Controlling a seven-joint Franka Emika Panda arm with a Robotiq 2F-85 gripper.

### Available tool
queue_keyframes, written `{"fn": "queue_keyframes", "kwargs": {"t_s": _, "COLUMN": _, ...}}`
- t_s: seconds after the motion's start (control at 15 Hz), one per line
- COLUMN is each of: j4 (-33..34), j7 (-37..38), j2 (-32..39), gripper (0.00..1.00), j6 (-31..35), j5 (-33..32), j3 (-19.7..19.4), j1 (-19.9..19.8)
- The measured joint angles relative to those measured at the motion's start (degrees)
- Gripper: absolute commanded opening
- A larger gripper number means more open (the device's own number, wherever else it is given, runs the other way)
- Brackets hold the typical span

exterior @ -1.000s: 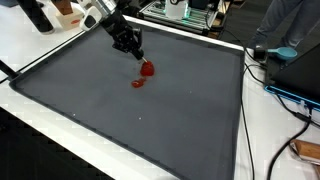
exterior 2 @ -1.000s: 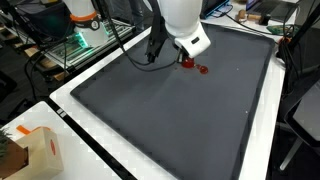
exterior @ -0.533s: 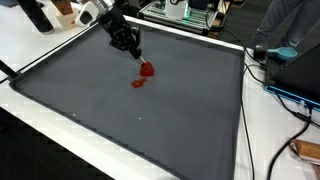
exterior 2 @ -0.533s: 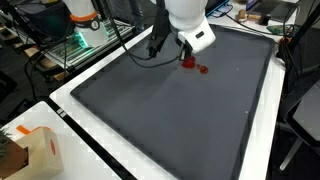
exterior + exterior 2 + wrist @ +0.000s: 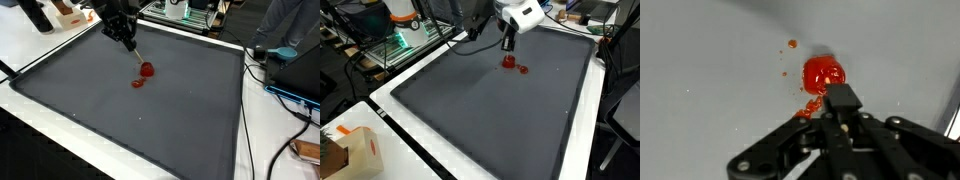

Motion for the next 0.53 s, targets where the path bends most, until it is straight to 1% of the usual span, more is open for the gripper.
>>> {"fn": "queue_keyframes", "kwargs": {"t_s": 0.53, "j4": 0.0, "j7": 7.2, "j2": -5.5, "gripper": 0.03, "j6": -0.1, "j5": -5.1, "j3": -0.1, "j1": 1.8}}
